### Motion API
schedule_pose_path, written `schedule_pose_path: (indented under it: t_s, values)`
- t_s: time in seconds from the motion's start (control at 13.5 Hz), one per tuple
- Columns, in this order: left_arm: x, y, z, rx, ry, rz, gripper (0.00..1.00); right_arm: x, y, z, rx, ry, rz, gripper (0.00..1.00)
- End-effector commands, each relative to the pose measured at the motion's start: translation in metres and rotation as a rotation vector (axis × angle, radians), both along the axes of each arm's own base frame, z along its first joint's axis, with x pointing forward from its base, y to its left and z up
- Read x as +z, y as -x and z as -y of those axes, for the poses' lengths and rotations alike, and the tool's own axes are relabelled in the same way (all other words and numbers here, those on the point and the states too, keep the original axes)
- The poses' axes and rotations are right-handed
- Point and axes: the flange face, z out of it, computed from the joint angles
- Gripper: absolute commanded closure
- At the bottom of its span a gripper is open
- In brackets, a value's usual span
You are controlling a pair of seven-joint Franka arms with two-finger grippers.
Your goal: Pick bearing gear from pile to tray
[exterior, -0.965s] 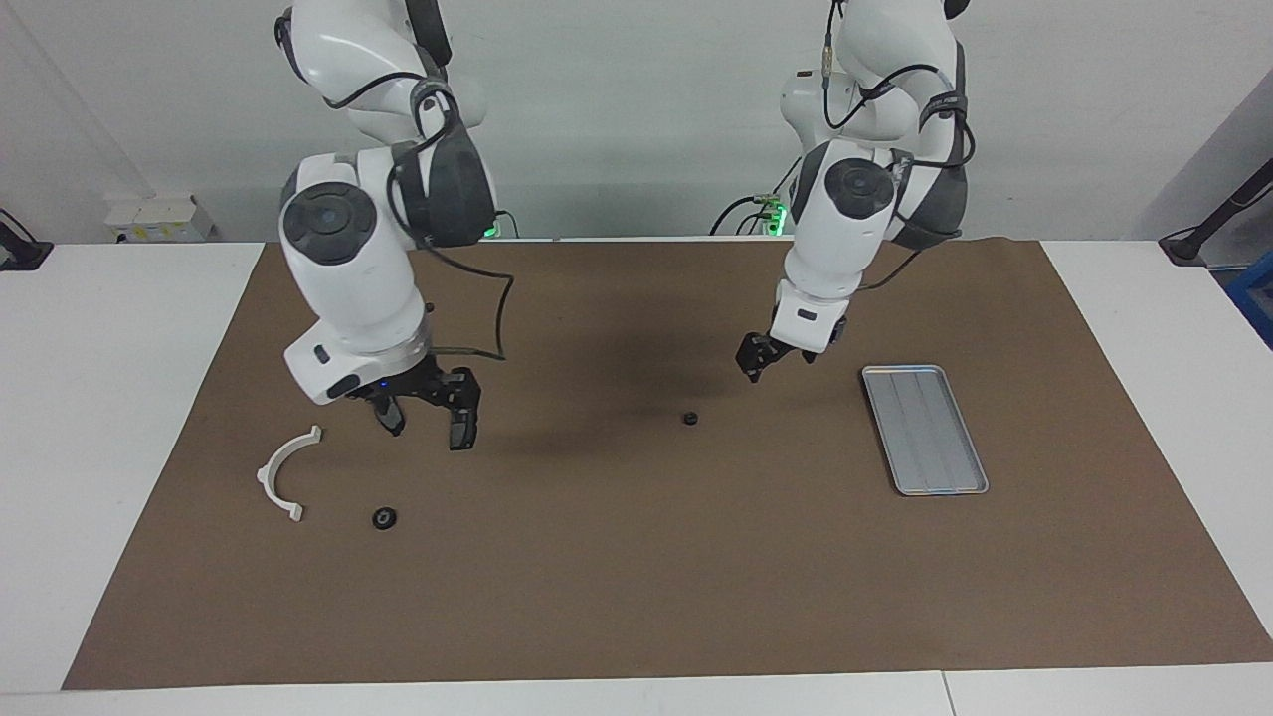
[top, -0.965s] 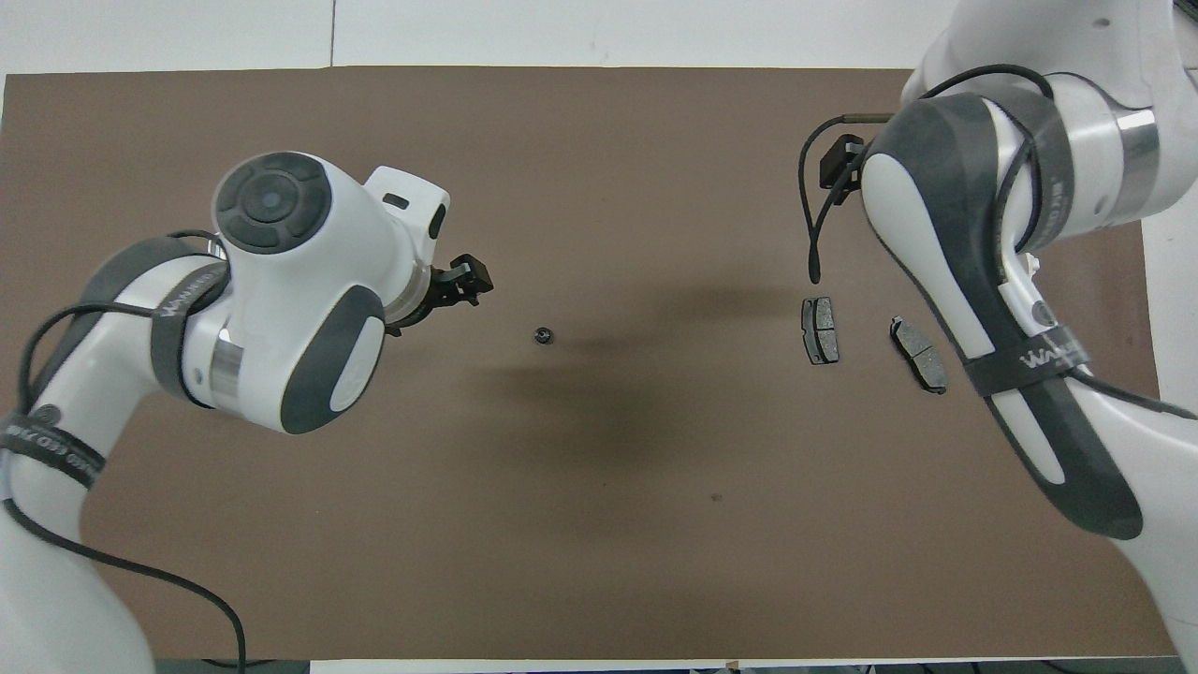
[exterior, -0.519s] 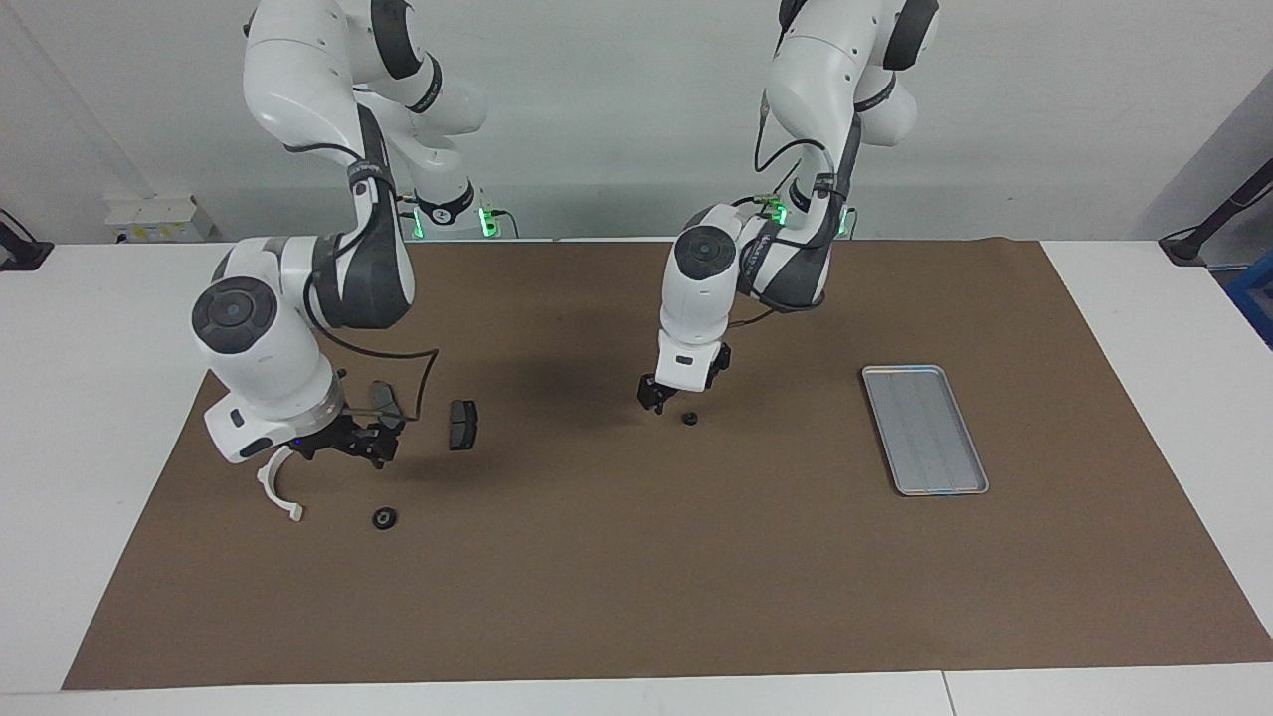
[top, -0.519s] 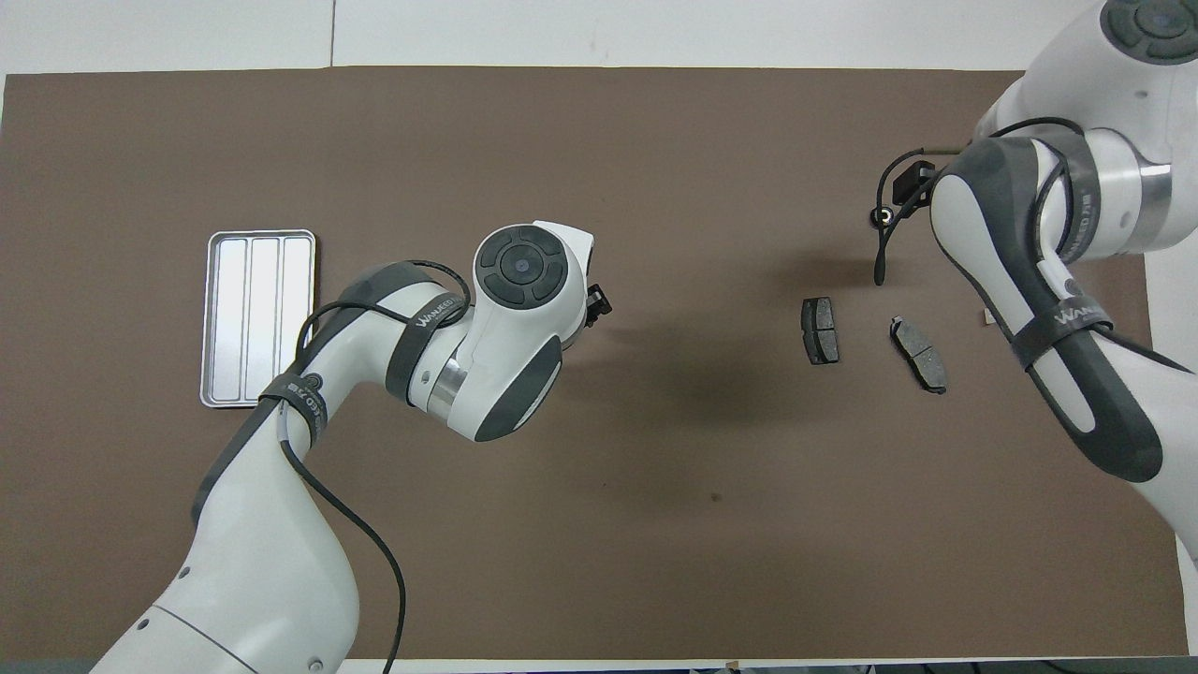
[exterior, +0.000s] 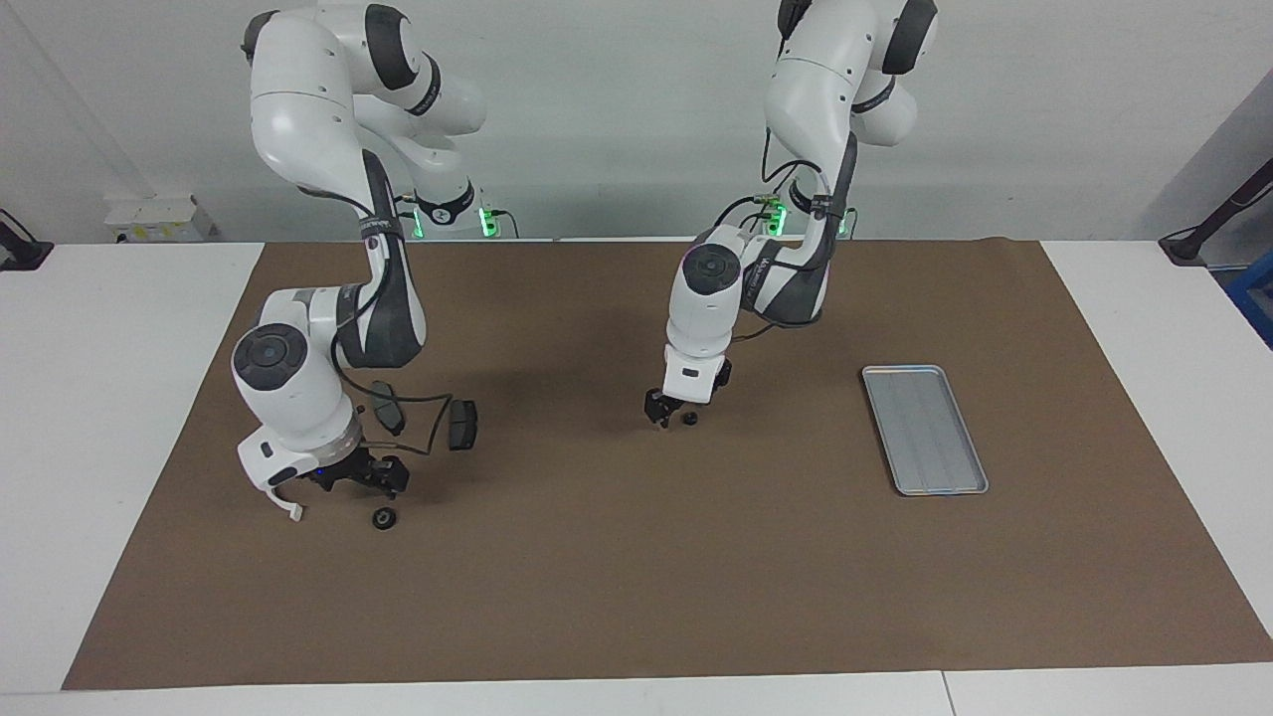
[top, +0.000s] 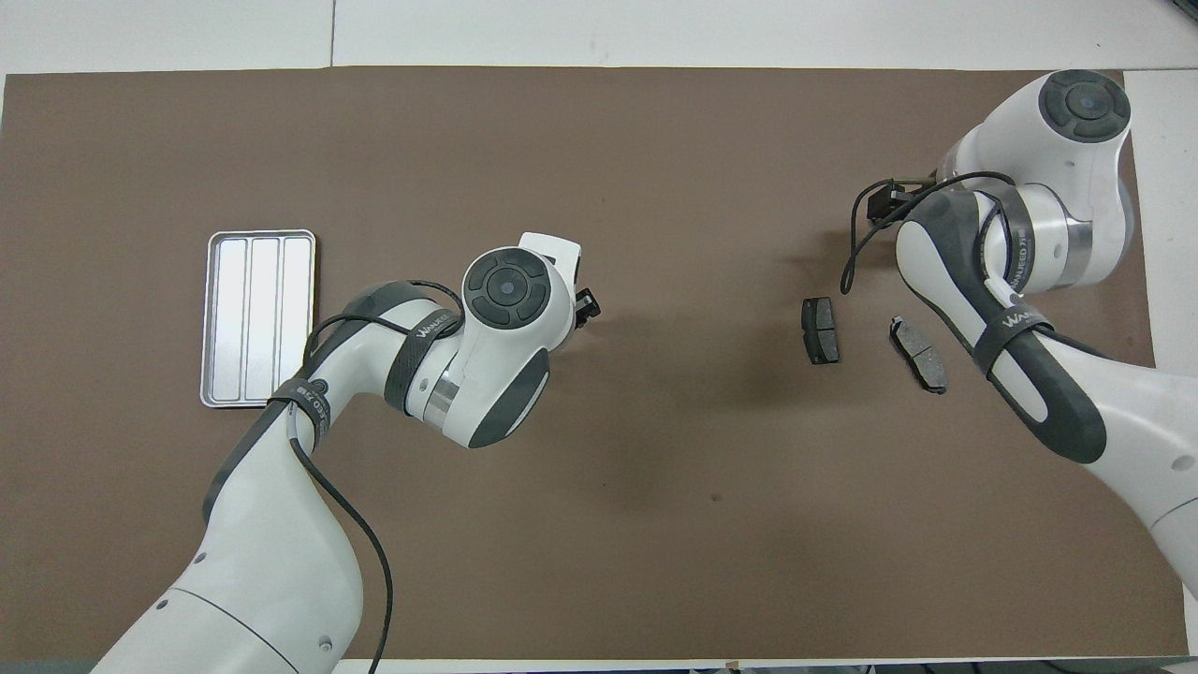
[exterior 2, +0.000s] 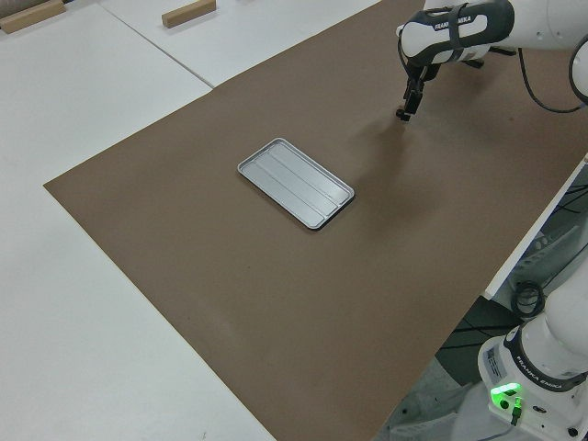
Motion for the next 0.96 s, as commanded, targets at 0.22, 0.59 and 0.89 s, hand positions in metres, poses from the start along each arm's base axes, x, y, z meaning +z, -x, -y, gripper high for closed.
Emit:
schedule_pose_path:
  t_s: [0.22,0.59,0.89]
  values:
    - [-0.003,0.005,-0.006,-0.028,-0.03,0.04,0.17,-0.023,-0.009,-0.014,-0.059,-0.017,0.044,0.0]
    - [-0.006,0.005,-0.007,-0.028,-0.035,0.036,0.56,-0.032,-0.012,-0.015,-0.061,-0.022,0.06,0.0]
    - [0.0,0.001,-0.01,-0.026,-0.053,0.018,0.94,-0.037,-0.014,-0.014,-0.061,-0.027,0.069,0.14]
